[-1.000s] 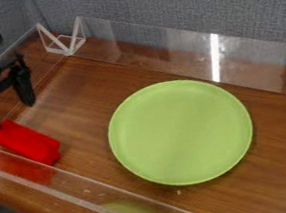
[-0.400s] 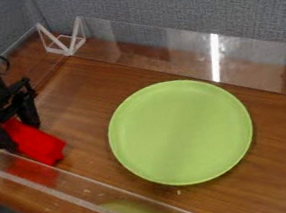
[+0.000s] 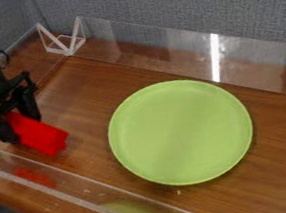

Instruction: Put the red object on the green plate

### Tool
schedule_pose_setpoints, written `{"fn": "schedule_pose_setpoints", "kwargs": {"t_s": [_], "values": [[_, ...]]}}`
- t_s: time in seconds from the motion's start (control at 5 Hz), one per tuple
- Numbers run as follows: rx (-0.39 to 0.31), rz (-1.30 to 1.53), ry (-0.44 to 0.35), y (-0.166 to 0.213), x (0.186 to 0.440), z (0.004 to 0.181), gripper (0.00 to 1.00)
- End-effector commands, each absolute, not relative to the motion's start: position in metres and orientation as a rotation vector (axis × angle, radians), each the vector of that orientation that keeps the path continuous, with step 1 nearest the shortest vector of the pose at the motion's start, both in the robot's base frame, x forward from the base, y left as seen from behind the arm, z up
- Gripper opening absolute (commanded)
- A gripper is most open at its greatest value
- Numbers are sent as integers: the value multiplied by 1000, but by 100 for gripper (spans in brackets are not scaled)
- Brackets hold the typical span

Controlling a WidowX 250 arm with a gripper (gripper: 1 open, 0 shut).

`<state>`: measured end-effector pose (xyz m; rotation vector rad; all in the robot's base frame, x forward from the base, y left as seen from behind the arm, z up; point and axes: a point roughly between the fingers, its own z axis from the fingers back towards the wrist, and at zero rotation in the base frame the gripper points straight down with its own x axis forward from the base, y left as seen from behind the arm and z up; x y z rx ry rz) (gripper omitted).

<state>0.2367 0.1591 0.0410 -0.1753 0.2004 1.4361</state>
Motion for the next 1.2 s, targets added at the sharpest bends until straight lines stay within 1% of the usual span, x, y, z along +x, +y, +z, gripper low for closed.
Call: {"fn": "schedule_pose_setpoints", "kwargs": {"t_s": [0.0,0.2,0.4,0.6,0.8,1.0], "values": [[-198,1348,110,158,250,81,0],[-226,1251,121,140,257,102,0],[-248,1168,130,97,267,122,0],[-249,1069,150,47,277,129,0],[-236,972,164,-3,282,127,0],[-203,857,171,-49,275,111,0]]}}
